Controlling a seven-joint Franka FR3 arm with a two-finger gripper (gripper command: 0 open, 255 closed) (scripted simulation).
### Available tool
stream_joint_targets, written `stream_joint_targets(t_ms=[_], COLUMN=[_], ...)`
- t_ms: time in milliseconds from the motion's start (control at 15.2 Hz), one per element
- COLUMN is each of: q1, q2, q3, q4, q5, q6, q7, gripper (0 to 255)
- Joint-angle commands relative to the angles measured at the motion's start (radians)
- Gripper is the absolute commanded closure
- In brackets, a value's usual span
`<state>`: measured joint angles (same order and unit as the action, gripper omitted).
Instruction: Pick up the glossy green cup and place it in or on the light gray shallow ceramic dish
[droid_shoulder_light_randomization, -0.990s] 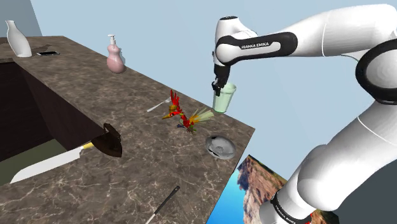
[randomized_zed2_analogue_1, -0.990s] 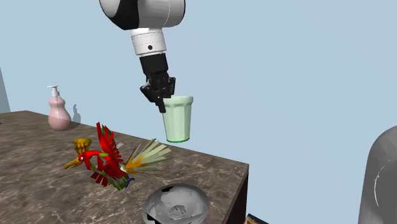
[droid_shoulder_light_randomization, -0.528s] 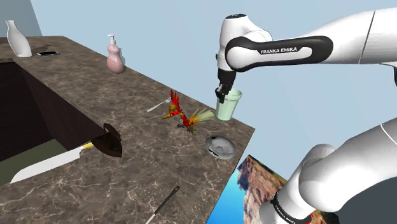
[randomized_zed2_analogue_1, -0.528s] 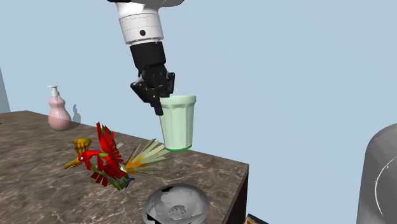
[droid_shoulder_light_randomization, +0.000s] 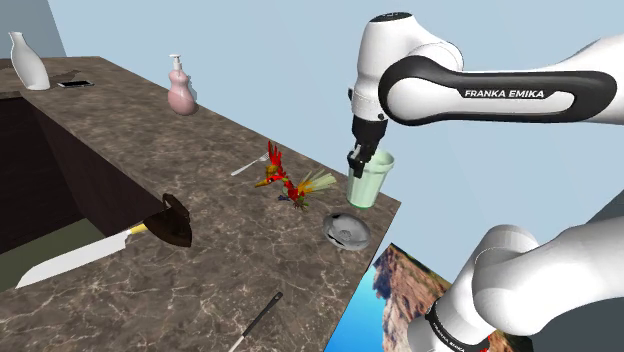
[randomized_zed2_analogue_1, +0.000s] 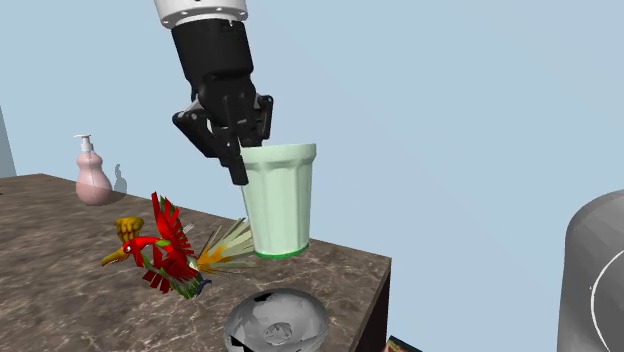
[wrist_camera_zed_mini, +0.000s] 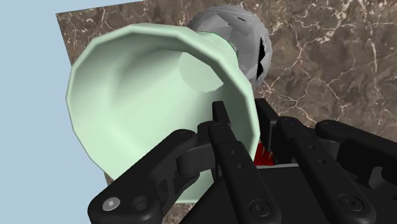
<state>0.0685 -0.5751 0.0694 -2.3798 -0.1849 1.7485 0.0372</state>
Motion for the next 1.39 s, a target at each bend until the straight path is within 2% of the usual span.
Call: stream_joint_targets(t_ms=[0, 1320], q1=[0.011, 0.007], q2=[-0.027, 0.035], q3=[0.017, 0.021], q4=[-0.028, -0.253], q5=[0.012, -0.007], q6=[-0.003, 0.279], q7=[0.022, 0.080], gripper=[255, 255])
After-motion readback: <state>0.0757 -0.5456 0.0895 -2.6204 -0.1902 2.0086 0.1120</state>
